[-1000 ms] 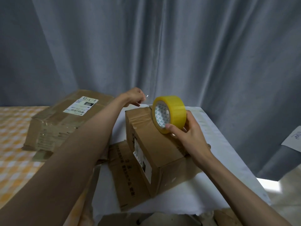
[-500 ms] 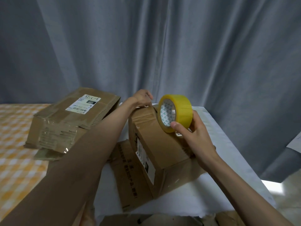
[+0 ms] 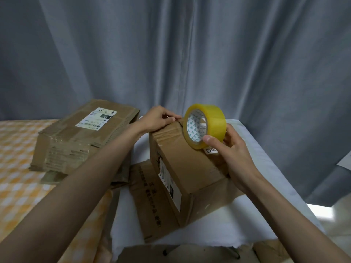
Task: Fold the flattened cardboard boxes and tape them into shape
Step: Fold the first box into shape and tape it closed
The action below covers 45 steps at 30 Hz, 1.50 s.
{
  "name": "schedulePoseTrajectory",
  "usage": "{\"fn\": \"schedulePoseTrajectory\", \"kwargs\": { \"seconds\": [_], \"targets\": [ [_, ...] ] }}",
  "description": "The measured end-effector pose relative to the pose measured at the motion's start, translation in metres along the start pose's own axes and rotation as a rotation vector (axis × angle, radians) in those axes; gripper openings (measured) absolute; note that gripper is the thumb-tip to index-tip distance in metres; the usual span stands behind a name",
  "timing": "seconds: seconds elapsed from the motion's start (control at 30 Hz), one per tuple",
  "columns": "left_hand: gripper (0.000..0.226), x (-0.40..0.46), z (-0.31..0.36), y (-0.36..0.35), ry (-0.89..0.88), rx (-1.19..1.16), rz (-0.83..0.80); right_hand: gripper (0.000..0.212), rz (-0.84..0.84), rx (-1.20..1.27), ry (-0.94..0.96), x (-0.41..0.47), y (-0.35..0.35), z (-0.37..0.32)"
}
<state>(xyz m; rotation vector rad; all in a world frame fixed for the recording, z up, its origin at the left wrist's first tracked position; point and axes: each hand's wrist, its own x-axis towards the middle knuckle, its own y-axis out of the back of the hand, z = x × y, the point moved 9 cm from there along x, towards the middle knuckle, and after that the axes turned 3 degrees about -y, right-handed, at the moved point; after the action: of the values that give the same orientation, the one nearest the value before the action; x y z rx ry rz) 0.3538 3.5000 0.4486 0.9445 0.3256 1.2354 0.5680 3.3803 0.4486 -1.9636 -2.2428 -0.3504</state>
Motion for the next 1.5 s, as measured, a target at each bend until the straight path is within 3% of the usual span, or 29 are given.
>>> {"fn": "schedulePoseTrajectory", "kwargs": {
  "seconds": [0.3,0.53,0.73,0.87,1.0,1.17,1.33,1.5],
  "targets": [
    [0.056,-0.028,0.031,-0.010,-0.276,0.246,-0.025,0.034,0.073,-0.121,0.093,-0.001,-0.002,-0.009],
    [0.057,-0.029,0.028,-0.015,-0.257,0.332,-0.071,0.030,0.086,-0.118,0.030,0.002,-0.002,-0.012],
    [0.050,-0.026,0.022,-0.019,-0.231,0.380,-0.155,0.028,0.246,-0.144,-0.077,-0.013,0.036,-0.031],
    [0.051,-0.027,0.023,-0.026,-0.203,0.418,-0.257,0.037,0.153,-0.147,-0.130,-0.024,0.038,-0.039],
    [0.049,-0.036,0.020,-0.037,-0.168,0.478,-0.359,0.029,0.089,-0.076,-0.167,-0.030,0.026,-0.043],
    [0.050,-0.043,0.034,-0.038,-0.235,0.572,-0.343,0.032,0.121,0.029,-0.261,-0.046,0.027,-0.031],
    [0.049,-0.056,0.076,-0.046,-0.374,0.453,-0.265,0.037,0.093,0.066,-0.220,-0.046,0.026,-0.036],
    [0.057,-0.074,0.089,-0.064,-0.350,0.314,-0.212,0.051,0.078,0.053,-0.230,-0.041,0.024,-0.031]
  ]
}}
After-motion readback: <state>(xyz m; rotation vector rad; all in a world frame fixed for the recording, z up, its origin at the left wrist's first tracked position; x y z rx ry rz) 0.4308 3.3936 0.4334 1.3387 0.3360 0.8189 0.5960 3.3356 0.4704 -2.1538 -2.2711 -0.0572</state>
